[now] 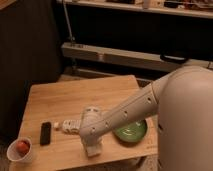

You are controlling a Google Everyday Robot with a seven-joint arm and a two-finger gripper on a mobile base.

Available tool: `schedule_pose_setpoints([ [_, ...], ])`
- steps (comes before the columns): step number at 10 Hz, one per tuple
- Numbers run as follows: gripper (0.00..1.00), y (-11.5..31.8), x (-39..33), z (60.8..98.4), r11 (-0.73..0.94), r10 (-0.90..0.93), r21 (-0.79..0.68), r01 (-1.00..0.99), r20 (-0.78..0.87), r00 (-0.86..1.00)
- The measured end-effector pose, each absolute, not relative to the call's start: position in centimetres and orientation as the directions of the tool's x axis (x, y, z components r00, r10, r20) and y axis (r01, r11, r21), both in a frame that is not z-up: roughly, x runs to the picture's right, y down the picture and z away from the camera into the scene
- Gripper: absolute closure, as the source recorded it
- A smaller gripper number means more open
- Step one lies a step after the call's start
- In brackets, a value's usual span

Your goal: Place the white sponge in the ceramic bowl

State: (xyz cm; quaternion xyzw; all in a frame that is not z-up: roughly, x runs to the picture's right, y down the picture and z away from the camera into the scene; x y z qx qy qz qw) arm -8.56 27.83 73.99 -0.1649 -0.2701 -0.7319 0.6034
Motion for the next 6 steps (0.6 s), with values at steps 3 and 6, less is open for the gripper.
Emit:
schedule_pose_setpoints([
  [3,1.00,22.6,-10.2,68.3,-0.164,-0.828,0.201,0.966,0.505,-0.245],
  [6,0.94,16.5,-10.7,65.8,-0.142,-0.825,0.256,0.956,0.503,-0.257],
])
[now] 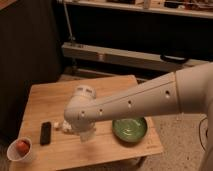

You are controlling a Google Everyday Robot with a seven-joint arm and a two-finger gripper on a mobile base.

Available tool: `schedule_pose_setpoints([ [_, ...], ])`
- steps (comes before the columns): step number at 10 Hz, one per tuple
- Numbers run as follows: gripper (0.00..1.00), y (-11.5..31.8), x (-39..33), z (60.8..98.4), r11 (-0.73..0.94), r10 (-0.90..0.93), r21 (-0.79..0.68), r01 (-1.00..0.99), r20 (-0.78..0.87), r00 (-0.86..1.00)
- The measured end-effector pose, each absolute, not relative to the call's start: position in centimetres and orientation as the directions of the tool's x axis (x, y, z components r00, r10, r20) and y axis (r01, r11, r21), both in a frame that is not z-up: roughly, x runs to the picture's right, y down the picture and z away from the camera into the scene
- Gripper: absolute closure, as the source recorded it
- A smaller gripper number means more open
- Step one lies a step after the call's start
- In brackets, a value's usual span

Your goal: Place the white sponge in the ceramic bowl

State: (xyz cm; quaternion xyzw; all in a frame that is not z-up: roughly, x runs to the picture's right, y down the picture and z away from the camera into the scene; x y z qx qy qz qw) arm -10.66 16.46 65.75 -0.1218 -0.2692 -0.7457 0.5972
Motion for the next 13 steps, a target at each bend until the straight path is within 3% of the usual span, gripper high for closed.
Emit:
schedule_pose_setpoints([
  [1,0.92,14.8,-10.7,66.0,-0.133,-0.813,0.270,0.954,0.520,-0.260],
  [3,1.00,12.3,-9.1,66.9,-0.100,-0.815,0.251,0.963,0.534,-0.224],
  [7,1.00,14.2,-8.0,67.9,-0.098,-0.814,0.268,0.958,0.533,-0.232],
  [13,1.00,12.3,-6.6,69.1,-0.081,-0.820,0.270,0.959,0.529,-0.219],
])
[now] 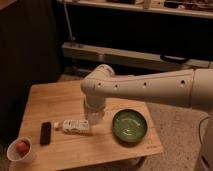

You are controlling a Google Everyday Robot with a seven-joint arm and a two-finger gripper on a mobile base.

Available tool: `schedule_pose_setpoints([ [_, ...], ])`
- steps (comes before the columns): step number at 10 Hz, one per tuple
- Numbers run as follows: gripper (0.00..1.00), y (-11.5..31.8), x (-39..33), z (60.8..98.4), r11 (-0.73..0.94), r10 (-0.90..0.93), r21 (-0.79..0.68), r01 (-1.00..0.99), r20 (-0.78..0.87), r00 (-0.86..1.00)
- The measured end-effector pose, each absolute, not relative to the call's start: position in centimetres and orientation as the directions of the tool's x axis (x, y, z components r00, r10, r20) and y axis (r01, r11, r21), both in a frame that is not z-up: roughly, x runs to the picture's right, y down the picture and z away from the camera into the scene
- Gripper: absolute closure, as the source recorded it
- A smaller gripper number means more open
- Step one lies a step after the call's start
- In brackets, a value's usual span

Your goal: Place the white sponge in the ceramic bowl

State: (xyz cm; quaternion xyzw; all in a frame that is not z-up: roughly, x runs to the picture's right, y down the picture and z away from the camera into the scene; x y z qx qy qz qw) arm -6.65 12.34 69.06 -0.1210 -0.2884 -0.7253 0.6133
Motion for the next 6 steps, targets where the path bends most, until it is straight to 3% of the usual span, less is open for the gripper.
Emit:
schedule_pose_setpoints([
  [6,1.00,10.7,-4.2,69.8,-0.055,-0.830,0.265,0.963,0.524,-0.192],
])
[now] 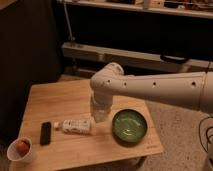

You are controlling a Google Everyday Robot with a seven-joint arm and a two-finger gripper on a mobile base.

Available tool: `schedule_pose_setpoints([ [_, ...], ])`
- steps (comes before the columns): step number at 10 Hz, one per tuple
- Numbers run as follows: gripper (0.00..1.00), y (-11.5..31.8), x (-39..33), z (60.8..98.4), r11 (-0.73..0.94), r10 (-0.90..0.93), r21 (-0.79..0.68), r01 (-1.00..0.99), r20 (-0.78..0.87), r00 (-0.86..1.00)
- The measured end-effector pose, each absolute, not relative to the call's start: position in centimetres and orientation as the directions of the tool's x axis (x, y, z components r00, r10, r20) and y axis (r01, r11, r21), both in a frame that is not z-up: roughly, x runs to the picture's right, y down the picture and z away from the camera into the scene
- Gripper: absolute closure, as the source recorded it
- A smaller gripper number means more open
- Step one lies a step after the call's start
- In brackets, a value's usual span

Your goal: Place the white sponge in the ceramic bowl

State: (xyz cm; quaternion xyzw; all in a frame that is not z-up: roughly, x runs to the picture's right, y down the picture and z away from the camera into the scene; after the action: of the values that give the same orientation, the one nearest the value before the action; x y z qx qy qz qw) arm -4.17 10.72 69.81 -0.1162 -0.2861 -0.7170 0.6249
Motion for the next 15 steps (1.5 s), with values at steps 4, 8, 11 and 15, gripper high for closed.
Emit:
schedule_pose_setpoints([
  [4,1.00,10.8,-4.1,69.6,-0.070,-0.833,0.272,0.960,0.513,-0.206],
  [8,1.00,9.3,-2.8,70.8,-0.088,-0.834,0.281,0.956,0.504,-0.225],
  [11,1.00,10.3,-1.0,70.8,-0.075,-0.839,0.280,0.957,0.502,-0.212],
  [15,1.00,10.8,2.2,71.7,-0.033,-0.845,0.273,0.961,0.506,-0.173],
])
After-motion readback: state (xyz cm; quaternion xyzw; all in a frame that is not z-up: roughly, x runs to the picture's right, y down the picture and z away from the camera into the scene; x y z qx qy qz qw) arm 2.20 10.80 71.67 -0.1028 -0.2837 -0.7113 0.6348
